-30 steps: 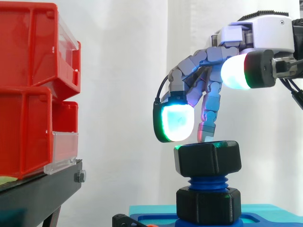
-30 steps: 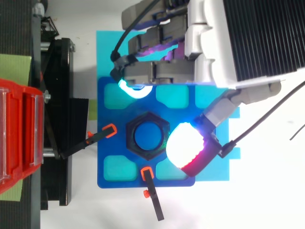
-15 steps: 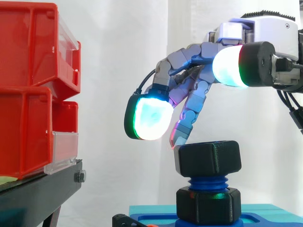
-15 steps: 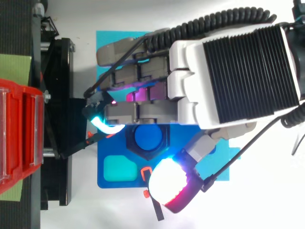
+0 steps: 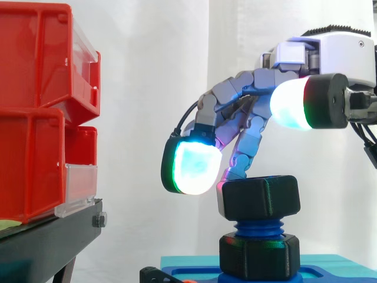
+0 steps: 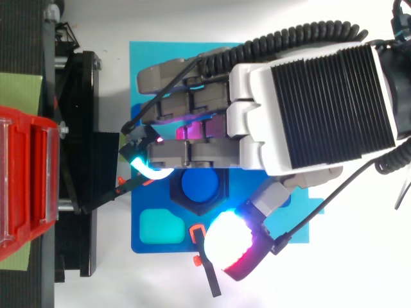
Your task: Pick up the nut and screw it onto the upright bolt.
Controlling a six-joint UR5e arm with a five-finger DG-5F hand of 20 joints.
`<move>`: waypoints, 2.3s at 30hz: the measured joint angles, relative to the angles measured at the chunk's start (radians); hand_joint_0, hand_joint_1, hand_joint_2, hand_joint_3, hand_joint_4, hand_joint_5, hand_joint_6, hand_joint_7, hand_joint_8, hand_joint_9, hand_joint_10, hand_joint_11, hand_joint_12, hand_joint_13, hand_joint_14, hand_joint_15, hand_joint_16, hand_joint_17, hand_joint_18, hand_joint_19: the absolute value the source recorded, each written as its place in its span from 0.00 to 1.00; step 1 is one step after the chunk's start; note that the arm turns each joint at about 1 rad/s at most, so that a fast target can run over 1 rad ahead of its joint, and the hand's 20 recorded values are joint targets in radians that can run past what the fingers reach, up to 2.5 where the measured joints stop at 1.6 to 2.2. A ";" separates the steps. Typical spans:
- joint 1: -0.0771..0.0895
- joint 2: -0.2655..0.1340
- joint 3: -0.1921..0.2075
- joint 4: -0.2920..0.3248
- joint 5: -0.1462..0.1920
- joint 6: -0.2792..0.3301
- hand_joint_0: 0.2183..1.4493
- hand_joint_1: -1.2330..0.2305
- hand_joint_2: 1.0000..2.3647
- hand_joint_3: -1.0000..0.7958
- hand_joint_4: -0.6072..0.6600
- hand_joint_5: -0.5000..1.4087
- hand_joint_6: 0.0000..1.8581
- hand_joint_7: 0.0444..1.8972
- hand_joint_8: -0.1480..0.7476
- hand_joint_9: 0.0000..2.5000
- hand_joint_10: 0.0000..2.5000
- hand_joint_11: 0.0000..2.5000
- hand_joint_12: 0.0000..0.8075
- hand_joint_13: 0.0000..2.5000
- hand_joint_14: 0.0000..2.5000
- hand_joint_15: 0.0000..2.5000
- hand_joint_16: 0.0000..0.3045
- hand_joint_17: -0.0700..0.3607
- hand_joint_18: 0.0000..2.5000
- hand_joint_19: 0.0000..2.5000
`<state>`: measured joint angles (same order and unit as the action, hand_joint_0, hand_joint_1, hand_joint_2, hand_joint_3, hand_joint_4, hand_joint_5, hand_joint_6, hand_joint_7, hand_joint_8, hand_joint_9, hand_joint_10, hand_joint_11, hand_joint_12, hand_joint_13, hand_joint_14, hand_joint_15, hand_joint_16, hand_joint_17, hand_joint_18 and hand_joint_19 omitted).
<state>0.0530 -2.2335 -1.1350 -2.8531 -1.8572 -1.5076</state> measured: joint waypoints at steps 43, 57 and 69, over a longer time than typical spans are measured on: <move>-0.052 0.002 0.033 -0.045 -0.070 -0.014 0.25 0.70 0.00 0.28 0.59 0.27 0.29 0.76 0.42 0.53 0.00 0.04 0.18 0.35 0.00 0.00 0.05 0.24 0.24 0.05; -0.054 0.001 0.066 -0.049 -0.076 -0.009 0.23 0.74 0.00 0.28 0.65 0.21 0.27 0.43 0.39 0.41 0.00 0.00 0.25 0.25 0.00 0.00 0.08 0.29 0.14 0.04; -0.030 0.000 0.057 -0.038 -0.070 -0.005 0.23 0.74 0.00 0.28 0.64 0.20 0.27 0.36 0.38 0.38 0.00 0.00 0.25 0.23 0.00 0.00 0.08 0.29 0.12 0.03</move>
<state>0.0227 -2.2334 -1.0781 -2.8909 -1.9270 -1.5124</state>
